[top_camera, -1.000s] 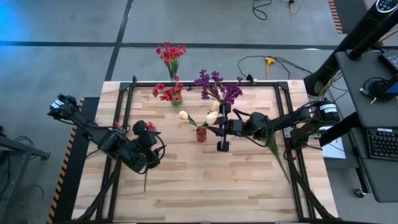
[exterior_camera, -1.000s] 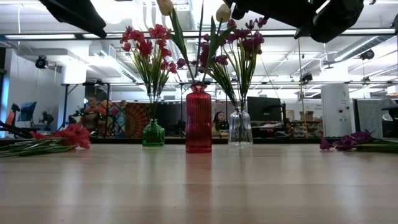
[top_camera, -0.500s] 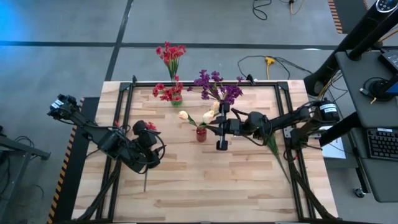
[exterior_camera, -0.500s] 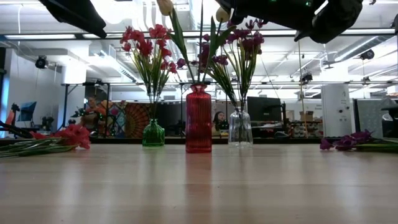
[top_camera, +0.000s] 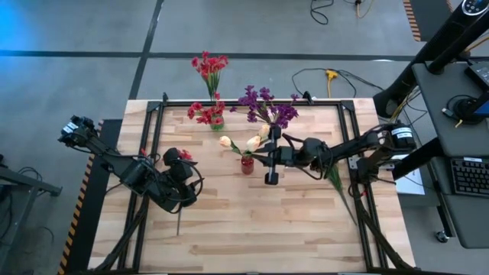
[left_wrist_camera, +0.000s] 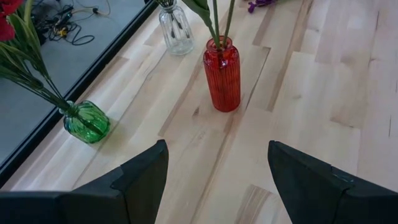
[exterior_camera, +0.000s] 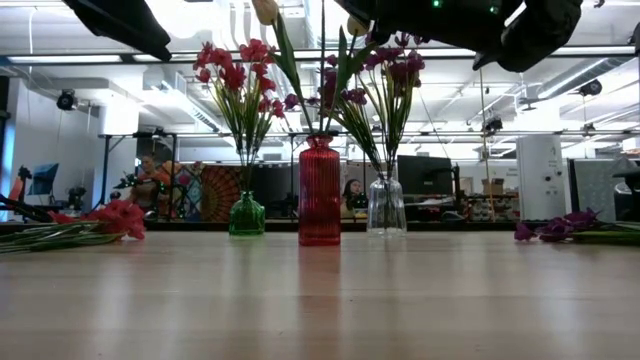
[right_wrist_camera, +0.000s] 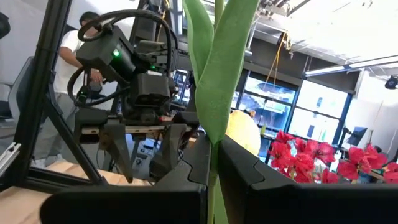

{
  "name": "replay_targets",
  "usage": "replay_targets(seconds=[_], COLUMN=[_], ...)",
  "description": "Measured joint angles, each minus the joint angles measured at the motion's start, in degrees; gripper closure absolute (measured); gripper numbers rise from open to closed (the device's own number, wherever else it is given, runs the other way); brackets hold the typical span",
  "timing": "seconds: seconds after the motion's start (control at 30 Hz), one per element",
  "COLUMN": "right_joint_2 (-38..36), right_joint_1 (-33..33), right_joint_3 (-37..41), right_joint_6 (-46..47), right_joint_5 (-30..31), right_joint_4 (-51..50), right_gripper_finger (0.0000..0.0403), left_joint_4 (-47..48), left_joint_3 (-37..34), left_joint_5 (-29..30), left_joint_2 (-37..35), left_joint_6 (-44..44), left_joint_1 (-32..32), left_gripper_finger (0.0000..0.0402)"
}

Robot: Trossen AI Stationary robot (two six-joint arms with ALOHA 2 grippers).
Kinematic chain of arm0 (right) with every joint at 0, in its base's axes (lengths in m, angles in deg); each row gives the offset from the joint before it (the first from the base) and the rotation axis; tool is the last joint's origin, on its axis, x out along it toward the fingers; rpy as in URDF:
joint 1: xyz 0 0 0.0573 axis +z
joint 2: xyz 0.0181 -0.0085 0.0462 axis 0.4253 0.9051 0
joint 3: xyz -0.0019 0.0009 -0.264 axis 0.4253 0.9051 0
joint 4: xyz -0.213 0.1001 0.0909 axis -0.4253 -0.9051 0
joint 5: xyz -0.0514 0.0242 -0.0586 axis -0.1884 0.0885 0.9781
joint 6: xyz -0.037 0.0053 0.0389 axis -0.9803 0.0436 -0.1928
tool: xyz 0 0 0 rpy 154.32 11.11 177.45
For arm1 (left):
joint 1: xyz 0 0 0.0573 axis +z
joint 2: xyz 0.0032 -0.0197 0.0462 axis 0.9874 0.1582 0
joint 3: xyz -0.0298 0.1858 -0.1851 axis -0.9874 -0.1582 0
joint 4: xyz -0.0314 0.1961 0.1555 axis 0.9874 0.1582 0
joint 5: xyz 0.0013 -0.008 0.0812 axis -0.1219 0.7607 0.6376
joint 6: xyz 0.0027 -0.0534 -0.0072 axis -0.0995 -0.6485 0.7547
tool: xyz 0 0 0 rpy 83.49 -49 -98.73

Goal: Sort flowers into vase by color
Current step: Put the yellow tulip into the red vase

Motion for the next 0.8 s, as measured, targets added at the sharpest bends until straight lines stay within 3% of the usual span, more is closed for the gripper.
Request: replay_targets(seconds=[0.2, 0.37, 0.67, 0.8], right_joint_2=[1.17, 1.49, 1.58, 1.58], right_joint_1=[0.0, 0.0, 0.02, 0.11], right_joint_3=[-0.24, -0.26, -0.26, -0.26], right_joint_6=[0.02, 0.22, 0.34, 0.91], right_joint_5=[0.13, 4.52, 4.52, 4.55], right_joint_4=[0.02, 0.04, 0.01, 0.03], right_gripper_finger=[0.039, 0.039, 0.0389, 0.0367], left_joint_4=[-0.01, -0.02, 0.0, 0.0], left_joint_3=[0.0, 0.0, 0.0, 0.0], left_joint_5=[0.0, 0.0, -0.02, -0.02], left_joint_2=[0.0, 0.0, 0.0, 0.0], left_joint_6=[0.0, 0.0, 0.0, 0.0], left_joint_1=[0.0, 0.0, 0.0, 0.0], left_gripper_finger=[0.0145, 0.0145, 0.0145, 0.0145])
